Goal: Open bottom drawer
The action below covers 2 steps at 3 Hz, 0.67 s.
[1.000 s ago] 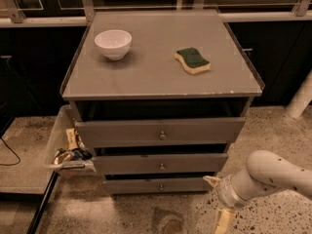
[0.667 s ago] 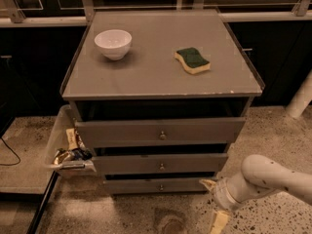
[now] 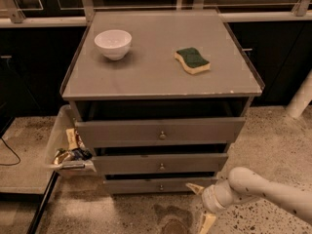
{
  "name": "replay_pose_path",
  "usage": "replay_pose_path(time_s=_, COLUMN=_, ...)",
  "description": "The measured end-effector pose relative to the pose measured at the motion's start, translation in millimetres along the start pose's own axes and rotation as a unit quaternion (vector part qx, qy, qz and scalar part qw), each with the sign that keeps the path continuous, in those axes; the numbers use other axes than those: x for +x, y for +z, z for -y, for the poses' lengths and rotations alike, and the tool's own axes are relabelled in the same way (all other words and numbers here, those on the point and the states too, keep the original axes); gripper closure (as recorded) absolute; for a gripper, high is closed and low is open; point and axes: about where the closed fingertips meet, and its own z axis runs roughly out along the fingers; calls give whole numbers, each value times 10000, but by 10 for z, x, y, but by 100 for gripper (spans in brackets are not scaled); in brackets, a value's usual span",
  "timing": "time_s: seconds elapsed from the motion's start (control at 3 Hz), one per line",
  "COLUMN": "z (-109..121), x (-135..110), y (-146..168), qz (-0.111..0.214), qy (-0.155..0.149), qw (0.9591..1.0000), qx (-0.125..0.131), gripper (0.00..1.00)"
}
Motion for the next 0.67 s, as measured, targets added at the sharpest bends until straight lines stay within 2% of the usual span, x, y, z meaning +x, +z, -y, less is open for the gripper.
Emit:
replay_pose_path(time_s=0.33, z=323, x=245, y=317, qz=188, qy=-590, qw=9980, qx=117, gripper=0)
replay_pose_path(time_s=0.67, z=321, x=244, y=325, qz=192, qy=-589, qw=9980, qx=109, gripper=0)
